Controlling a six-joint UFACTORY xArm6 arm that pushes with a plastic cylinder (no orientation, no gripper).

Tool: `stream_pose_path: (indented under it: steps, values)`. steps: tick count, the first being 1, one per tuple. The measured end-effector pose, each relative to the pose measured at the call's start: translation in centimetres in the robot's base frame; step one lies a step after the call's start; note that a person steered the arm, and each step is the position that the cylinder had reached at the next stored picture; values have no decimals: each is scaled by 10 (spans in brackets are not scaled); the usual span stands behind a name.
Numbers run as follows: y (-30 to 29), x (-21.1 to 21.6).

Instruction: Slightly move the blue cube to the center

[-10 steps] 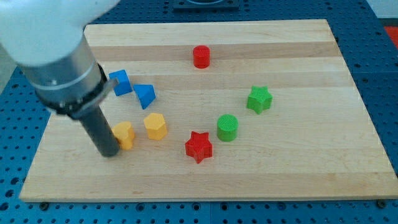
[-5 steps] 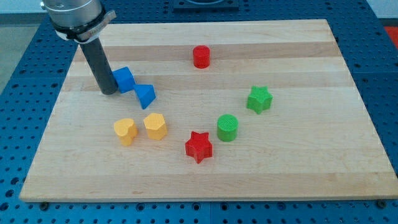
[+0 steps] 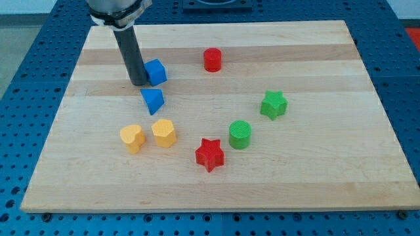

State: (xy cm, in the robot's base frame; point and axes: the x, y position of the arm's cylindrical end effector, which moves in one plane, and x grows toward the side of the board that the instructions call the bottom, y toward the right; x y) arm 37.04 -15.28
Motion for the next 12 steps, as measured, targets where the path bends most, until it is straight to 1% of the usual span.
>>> stream_pose_path:
  steps: [1,2,4,5,7,8,12]
  values:
    - [16,0]
    - [16,0]
    - [-16,-2]
    - [-12,-25]
    - [-8,-25]
    - [17,-25]
    - [36,-25]
